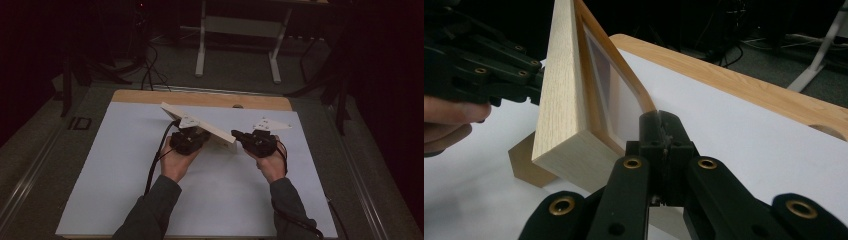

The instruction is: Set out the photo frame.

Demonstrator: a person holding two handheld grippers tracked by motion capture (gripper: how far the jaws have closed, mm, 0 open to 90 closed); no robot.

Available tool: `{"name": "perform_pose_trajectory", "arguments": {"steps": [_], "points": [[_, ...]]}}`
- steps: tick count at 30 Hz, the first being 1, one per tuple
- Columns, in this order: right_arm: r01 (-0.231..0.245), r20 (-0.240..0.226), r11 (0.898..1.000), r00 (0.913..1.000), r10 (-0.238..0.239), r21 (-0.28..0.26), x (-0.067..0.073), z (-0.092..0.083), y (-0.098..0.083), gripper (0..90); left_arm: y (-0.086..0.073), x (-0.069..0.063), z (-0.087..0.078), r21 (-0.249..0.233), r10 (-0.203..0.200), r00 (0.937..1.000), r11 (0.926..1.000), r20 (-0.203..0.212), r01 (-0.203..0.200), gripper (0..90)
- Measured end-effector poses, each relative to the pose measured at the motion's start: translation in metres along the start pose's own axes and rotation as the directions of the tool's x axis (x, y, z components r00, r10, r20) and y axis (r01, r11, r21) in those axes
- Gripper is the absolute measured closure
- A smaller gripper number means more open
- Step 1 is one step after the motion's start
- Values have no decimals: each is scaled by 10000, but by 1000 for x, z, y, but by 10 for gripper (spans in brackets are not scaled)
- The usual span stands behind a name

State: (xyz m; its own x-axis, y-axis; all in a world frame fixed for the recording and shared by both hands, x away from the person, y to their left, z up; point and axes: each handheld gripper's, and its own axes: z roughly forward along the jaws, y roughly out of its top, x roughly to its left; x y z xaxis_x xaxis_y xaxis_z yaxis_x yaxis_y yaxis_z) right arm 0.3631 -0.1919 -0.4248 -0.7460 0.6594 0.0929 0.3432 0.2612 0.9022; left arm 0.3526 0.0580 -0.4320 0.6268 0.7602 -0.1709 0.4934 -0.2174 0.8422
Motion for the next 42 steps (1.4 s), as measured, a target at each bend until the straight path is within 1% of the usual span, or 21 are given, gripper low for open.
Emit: {"name": "perform_pose_trajectory", "arguments": {"steps": [2, 12, 19, 22, 25, 28, 34, 37, 42], "points": [[-7, -12, 10000, 10000, 7, 11, 0, 0, 0, 898, 1, -3, 0, 48, 166, 9999, 9999, -44, -166, 900], [64, -177, 9999, 9998, -61, 145, 1, -2, 0, 898, 1, -4, 2, 48, 122, 9999, 9999, 29, -122, 900], [65, -316, 9995, 9995, -55, 311, -1, -2, -2, 898, 1, -5, 2, 78, 186, 9998, 9998, 28, -186, 900], [46, -362, 9995, 9993, -35, 316, -1, -2, -4, 898, 2, -5, 3, 54, 176, 9998, 9998, 29, -176, 900], [68, -431, 9994, 9991, -54, 337, 0, -2, -3, 898, 2, -6, 3, 42, 222, 9997, 9997, -56, -222, 900], [100, -477, 9994, 9988, -84, 332, 1, -2, -3, 898, 3, -5, 4, 32, 220, 9998, 9998, -30, -220, 900], [190, -612, 9991, 9980, -167, 372, 5, -2, -3, 898, 3, -5, 4, 14, 266, 9996, 9996, -91, -266, 900], [368, -738, 9985, 9967, -337, 406, 10, -1, -2, 898, 4, -4, 4, 15, 270, 9996, 9996, -106, -270, 900], [511, -886, 9977, 9950, -469, 451, 14, 0, -2, 898, 3, -2, 4, -7, 318, 9995, 9995, -26, -318, 900]]}}
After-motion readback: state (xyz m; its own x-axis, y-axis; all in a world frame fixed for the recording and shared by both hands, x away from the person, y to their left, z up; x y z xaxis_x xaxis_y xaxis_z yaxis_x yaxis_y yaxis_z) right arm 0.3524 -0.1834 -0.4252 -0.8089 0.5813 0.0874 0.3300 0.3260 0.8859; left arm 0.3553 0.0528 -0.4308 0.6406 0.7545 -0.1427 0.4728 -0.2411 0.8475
